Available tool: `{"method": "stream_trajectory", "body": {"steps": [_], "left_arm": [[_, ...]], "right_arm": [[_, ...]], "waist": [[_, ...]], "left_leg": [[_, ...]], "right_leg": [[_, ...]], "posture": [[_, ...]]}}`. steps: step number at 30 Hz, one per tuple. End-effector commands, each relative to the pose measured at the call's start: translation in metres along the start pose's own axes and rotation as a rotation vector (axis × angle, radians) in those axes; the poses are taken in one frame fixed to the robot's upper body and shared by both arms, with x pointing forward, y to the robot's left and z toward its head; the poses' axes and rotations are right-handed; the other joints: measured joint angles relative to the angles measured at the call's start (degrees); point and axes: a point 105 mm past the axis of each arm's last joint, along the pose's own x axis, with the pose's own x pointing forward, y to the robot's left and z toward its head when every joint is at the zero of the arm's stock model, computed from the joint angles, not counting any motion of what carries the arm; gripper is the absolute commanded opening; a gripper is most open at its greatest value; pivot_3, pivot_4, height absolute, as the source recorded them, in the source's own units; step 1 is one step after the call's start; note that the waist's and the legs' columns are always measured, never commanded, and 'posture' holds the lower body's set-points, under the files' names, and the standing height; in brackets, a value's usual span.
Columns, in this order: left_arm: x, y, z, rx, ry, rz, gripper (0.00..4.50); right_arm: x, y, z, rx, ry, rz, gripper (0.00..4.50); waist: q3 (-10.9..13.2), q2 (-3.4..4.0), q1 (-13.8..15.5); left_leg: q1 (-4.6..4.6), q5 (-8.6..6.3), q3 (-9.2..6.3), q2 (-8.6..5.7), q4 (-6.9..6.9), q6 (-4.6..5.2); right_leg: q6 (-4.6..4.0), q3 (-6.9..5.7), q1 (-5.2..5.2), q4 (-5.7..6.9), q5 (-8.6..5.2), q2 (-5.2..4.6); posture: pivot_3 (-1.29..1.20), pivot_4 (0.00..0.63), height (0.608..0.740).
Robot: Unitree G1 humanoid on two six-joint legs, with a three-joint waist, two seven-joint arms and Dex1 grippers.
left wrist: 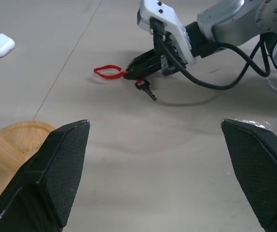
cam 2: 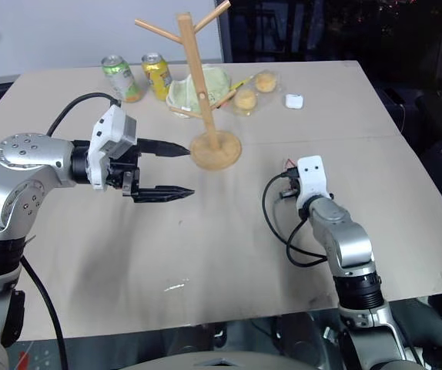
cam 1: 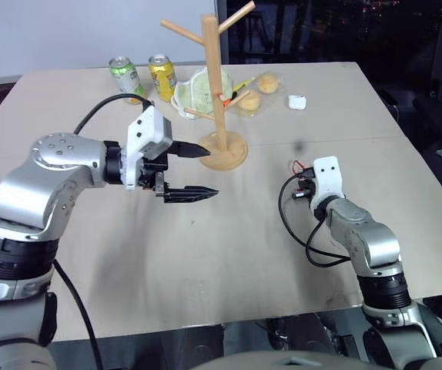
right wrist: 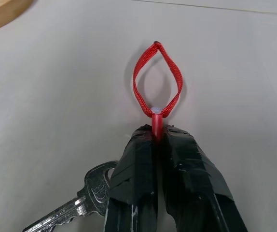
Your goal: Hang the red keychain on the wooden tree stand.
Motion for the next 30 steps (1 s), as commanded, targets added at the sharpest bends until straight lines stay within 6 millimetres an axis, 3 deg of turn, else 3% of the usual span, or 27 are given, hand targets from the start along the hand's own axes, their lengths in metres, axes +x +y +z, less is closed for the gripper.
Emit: {"method": "stream_trajectory", "body": {"steps": [1, 8, 12, 15, 19, 25, 30], "left_arm": [[-0.004, -0.001, 0.009, 0.024, -0.024, 0.014, 4.50], [-0.029, 0.002, 0.021, -0.093, -0.113, 0.114, 4.50], [-0.038, 0.004, 0.030, -0.164, -0.201, 0.183, 4.50], [-0.042, 0.004, 0.047, -0.199, -0.304, 0.228, 4.50], [-0.053, 0.006, 0.057, -0.220, -0.376, 0.294, 4.50], [-0.054, 0.004, 0.050, -0.214, -0.347, 0.329, 4.50], [-0.057, 0.006, 0.048, -0.212, -0.349, 0.360, 4.50]], "right_arm": [[-0.009, 0.012, 0.013, -0.057, -0.092, 0.111, 0.09], [-0.064, 0.036, 0.056, -0.234, -0.465, 0.411, 0.09], [-0.069, 0.045, 0.086, -0.309, -0.647, 0.397, 0.09], [-0.073, 0.054, 0.122, -0.388, -0.842, 0.319, 0.09], [-0.065, 0.066, 0.155, -0.426, -0.982, 0.234, 0.09], [-0.053, 0.084, 0.165, -0.434, -1.015, 0.282, 0.09], [-0.043, 0.103, 0.160, -0.415, -0.968, 0.388, 0.09]], "waist": [[0.01, 0.01, 0.05], [0.13, 0.12, 0.57], [0.13, 0.12, 0.51], [0.13, 0.11, 0.48], [0.10, 0.06, 0.51], [0.10, 0.05, 0.60], [0.09, 0.05, 0.47]], "left_leg": [[-0.02, 0.00, 0.00, 0.00, 0.00, 0.00], [-0.11, 0.00, -0.02, -0.02, 0.00, 0.00], [-0.02, 0.00, -0.05, -0.02, 0.02, 0.00], [-0.03, 0.01, -0.05, -0.02, 0.06, -0.01], [-0.07, 0.02, -0.14, -0.04, 0.07, -0.03], [-0.07, 0.04, -0.08, -0.07, 0.06, -0.07], [-0.04, 0.06, -0.07, -0.07, 0.07, -0.09]], "right_leg": [[0.00, 0.01, -0.01, 0.00, 0.00, 0.00], [0.00, 0.04, -0.04, -0.09, -0.01, 0.01], [0.00, 0.06, 0.00, -0.04, -0.01, 0.04], [0.00, 0.08, -0.01, -0.02, -0.01, 0.04], [0.22, 0.11, 0.01, 0.00, 0.12, 0.12], [0.21, 0.20, 0.02, 0.01, 0.13, 0.12], [0.20, 0.25, 0.02, 0.05, 0.13, 0.13]], "posture": [[0.00, 0.150, 0.740], [0.00, 0.150, 0.740], [0.00, 0.150, 0.740], [0.00, 0.150, 0.740], [0.00, 0.150, 0.740], [0.00, 0.150, 0.740], [0.00, 0.150, 0.740]]}}
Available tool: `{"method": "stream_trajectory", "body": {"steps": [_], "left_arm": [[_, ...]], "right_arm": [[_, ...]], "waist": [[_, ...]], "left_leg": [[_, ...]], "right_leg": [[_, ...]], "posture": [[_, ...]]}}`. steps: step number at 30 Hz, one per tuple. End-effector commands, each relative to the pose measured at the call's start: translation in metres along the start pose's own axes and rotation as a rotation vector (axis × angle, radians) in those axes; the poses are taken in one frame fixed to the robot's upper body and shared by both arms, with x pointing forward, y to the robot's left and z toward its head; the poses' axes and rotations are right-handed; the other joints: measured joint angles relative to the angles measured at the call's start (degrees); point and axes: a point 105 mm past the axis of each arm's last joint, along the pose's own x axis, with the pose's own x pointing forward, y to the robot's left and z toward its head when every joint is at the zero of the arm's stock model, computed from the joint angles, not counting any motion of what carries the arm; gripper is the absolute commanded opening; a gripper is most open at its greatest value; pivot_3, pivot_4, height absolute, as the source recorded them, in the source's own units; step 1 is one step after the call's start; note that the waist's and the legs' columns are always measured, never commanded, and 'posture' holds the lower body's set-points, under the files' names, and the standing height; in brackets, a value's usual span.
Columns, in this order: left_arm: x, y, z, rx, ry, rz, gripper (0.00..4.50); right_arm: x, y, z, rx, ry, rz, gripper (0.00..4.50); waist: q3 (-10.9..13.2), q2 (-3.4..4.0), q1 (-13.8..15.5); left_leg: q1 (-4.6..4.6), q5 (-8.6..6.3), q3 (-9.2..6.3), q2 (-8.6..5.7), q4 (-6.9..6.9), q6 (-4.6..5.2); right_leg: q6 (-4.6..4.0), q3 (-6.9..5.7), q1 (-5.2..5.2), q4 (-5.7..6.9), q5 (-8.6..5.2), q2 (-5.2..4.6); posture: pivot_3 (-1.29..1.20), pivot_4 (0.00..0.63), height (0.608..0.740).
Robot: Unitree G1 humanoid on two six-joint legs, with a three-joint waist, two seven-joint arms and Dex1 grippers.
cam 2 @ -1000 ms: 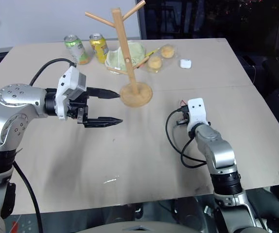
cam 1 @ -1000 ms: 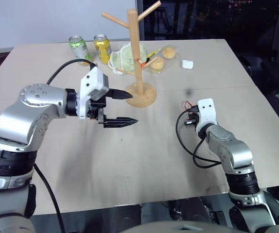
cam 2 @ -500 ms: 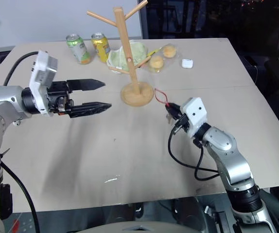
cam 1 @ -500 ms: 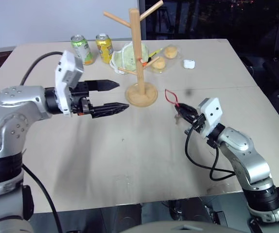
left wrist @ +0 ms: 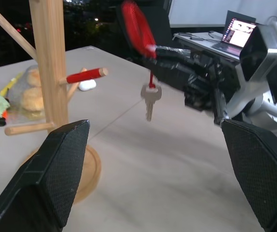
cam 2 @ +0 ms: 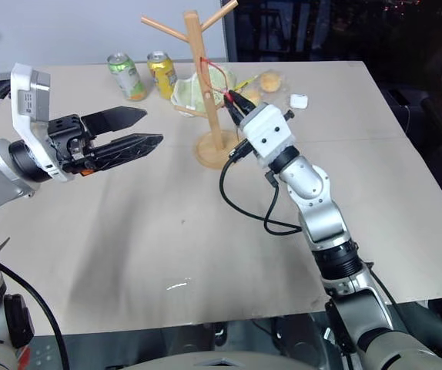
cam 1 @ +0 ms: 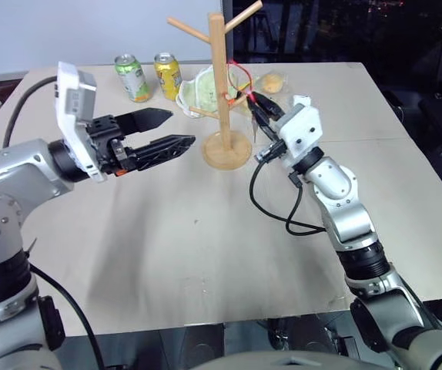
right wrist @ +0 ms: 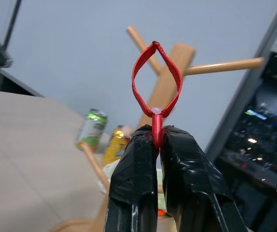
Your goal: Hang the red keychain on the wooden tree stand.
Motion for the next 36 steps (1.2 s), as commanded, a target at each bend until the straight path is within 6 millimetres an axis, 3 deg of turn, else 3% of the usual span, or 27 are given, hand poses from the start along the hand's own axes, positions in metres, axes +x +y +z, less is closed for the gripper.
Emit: {"method": "stream_trajectory", "body": {"steps": [1, 9, 19, 35, 36], "left_arm": [[-0.006, -0.004, 0.011, 0.060, -0.027, 0.009, 4.50], [-0.003, -0.006, 0.010, 0.059, -0.025, -0.003, 4.50], [-0.002, -0.006, 0.013, 0.067, -0.026, -0.005, 4.50], [0.001, -0.004, 0.010, 0.073, -0.020, -0.005, 4.50], [0.001, -0.003, 0.010, 0.076, -0.017, -0.001, 4.50]], "right_arm": [[0.007, 0.008, 0.010, 0.017, -0.038, 0.046, 0.09], [0.010, 0.009, -0.001, 0.084, 0.035, 0.058, 0.09], [0.015, -0.004, -0.006, 0.111, 0.076, -0.003, 0.09], [0.012, -0.003, -0.021, 0.131, 0.203, 0.044, 0.09], [0.011, -0.002, -0.020, 0.138, 0.203, 0.052, 0.80]], "waist": [[0.00, 0.00, -0.01], [0.00, 0.00, 0.02], [0.00, 0.00, 0.03], [0.00, 0.01, 0.02], [0.00, 0.00, 0.02]], "left_leg": [[0.00, 0.00, 0.00, 0.00, 0.00, 0.00], [-0.01, 0.00, 0.01, 0.00, -0.01, 0.00], [-0.01, 0.00, 0.01, 0.00, -0.01, 0.00], [-0.01, 0.00, 0.02, 0.00, -0.01, 0.00], [-0.01, 0.00, 0.02, 0.00, -0.01, 0.00]], "right_leg": [[0.00, 0.00, 0.00, 0.00, 0.00, 0.00], [-0.01, 0.00, -0.01, 0.00, 0.01, 0.00], [-0.01, 0.00, -0.01, -0.01, 0.00, 0.00], [-0.01, 0.01, -0.02, 0.00, 0.01, 0.00], [-0.01, 0.01, -0.02, 0.00, 0.01, 0.00]], "posture": [[0.00, 0.150, 0.740], [0.00, 0.150, 0.740], [0.00, 0.150, 0.740], [0.00, 0.150, 0.740], [0.00, 0.150, 0.740]]}}
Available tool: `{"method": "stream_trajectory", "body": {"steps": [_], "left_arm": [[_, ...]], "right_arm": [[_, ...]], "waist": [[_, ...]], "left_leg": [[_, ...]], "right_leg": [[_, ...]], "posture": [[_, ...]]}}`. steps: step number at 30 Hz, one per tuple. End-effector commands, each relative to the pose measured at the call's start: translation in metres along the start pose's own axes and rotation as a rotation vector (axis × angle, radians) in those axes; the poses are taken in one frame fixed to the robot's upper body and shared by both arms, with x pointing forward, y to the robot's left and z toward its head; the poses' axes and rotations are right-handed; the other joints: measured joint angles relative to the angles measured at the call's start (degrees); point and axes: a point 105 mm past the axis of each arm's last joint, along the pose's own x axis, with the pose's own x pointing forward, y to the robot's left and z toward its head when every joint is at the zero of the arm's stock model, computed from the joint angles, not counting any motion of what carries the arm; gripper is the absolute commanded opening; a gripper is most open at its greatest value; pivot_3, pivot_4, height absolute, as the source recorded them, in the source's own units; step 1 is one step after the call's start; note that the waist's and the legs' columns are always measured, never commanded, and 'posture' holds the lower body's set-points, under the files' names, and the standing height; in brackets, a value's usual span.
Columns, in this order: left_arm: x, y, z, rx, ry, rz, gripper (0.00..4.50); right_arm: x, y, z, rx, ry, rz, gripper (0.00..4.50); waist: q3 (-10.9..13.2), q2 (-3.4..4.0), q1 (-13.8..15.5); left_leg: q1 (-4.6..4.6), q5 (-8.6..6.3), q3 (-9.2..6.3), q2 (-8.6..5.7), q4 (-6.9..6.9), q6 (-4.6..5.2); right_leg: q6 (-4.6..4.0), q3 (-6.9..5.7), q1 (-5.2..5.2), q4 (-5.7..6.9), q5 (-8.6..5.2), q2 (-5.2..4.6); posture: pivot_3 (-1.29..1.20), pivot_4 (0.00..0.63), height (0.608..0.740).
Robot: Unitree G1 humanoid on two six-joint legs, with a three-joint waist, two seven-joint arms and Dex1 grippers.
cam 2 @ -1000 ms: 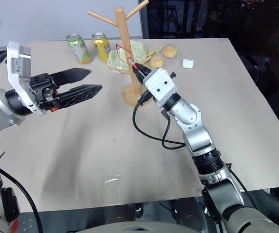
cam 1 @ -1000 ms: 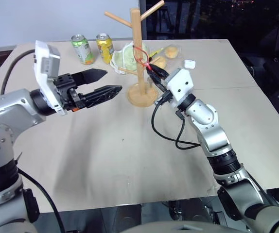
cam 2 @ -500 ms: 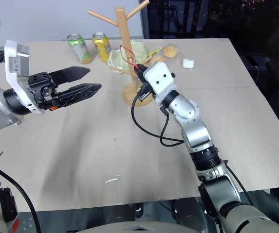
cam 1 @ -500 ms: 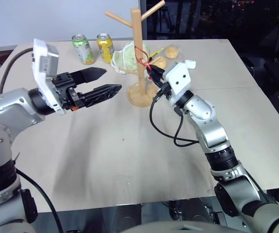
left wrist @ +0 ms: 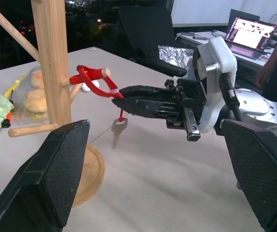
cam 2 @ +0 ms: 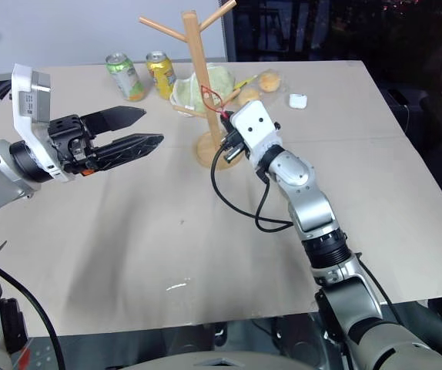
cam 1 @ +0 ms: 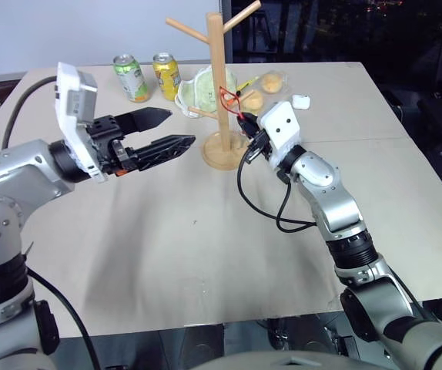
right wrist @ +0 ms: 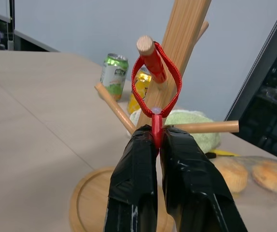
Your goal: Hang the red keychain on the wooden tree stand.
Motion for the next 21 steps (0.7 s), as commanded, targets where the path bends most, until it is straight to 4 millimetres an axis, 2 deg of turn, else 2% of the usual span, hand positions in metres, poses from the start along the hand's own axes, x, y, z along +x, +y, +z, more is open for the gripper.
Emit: {"method": "stream_trajectory", "body": {"steps": [1, 2, 3, 5, 8, 12, 14, 16, 19, 21], "left_arm": [[0.000, -0.001, 0.010, 0.066, -0.016, 0.003, 4.50], [0.000, 0.000, 0.010, 0.068, -0.015, 0.004, 4.50], [0.000, 0.000, 0.011, 0.069, -0.015, 0.005, 4.50], [0.000, 0.002, 0.012, 0.074, -0.013, 0.007, 4.50], [-0.002, 0.007, 0.009, 0.096, 0.019, 0.028, 4.50], [-0.010, 0.023, 0.005, 0.159, 0.094, 0.091, 4.50], [-0.014, 0.030, 0.006, 0.183, 0.118, 0.099, 4.50], [-0.019, 0.038, 0.005, 0.204, 0.150, 0.107, 4.50], [-0.027, 0.053, 0.002, 0.223, 0.188, 0.125, 4.50], [-0.030, 0.061, -0.005, 0.254, 0.230, 0.138, 4.50]], "right_arm": [[-0.002, -0.001, 0.022, -0.006, -0.067, 0.032, 1.09], [-0.003, 0.000, 0.022, -0.005, -0.066, 0.040, 1.68], [-0.006, 0.000, 0.021, -0.005, -0.062, 0.055, 1.96], [-0.013, 0.000, 0.019, -0.023, -0.047, 0.087, 2.84], [-0.031, -0.006, 0.015, -0.034, -0.017, 0.129, 4.38], [-0.057, -0.014, 0.021, -0.014, 0.032, 0.263, 4.48], [-0.068, -0.019, 0.030, 0.032, 0.045, 0.325, 4.48], [-0.081, -0.023, 0.044, 0.107, 0.067, 0.425, 4.48], [-0.091, -0.042, 0.073, 0.158, 0.064, 0.457, 4.48], [-0.094, -0.046, 0.079, 0.180, 0.068, 0.456, 4.48]], "waist": [[0.00, 0.00, 0.00], [0.00, 0.00, 0.00], [0.00, 0.00, 0.01], [0.00, 0.00, 0.12], [0.00, 0.00, 0.17], [0.04, 0.06, 0.14], [0.04, 0.06, 0.16], [0.06, 0.09, 0.05], [0.10, 0.14, 0.11], [0.09, 0.13, 0.12]], "left_leg": [[0.00, 0.00, 0.00, 0.00, 0.00, 0.00], [0.00, 0.00, 0.00, 0.00, 0.00, 0.00], [0.00, 0.00, 0.00, 0.00, 0.00, 0.00], [0.00, 0.00, 0.00, 0.00, 0.00, 0.00], [-0.02, 0.00, 0.01, -0.01, 0.00, 0.00], [-0.01, 0.00, 0.04, -0.01, -0.01, 0.00], [0.01, 0.00, 0.03, 0.00, -0.01, 0.00], [0.02, -0.01, 0.03, 0.01, -0.02, 0.00], [0.02, -0.01, 0.07, 0.01, -0.05, 0.00], [0.01, -0.01, 0.09, 0.01, -0.07, 0.00]], "right_leg": [[0.00, 0.00, 0.00, 0.00, 0.00, 0.00], [0.00, 0.00, 0.00, 0.00, 0.00, 0.00], [0.00, 0.00, 0.00, 0.00, 0.00, 0.00], [0.01, 0.00, 0.00, -0.01, 0.00, 0.00], [0.01, 0.00, 0.00, -0.04, -0.01, -0.01], [0.00, 0.01, -0.01, -0.04, -0.01, -0.01], [-0.02, 0.00, -0.01, -0.03, -0.03, 0.00], [-0.05, 0.00, -0.02, -0.03, -0.05, 0.00], [-0.21, 0.02, -0.05, -0.02, -0.13, -0.01], [-0.21, 0.03, -0.09, -0.03, -0.14, -0.01]], "posture": [[0.00, 0.150, 0.740], [0.00, 0.150, 0.740], [0.00, 0.150, 0.740], [0.00, 0.150, 0.740], [0.00, 0.150, 0.740], [0.00, 0.150, 0.740], [0.00, 0.150, 0.740], [0.00, 0.150, 0.740], [0.00, 0.150, 0.740], [0.00, 0.150, 0.740]]}}
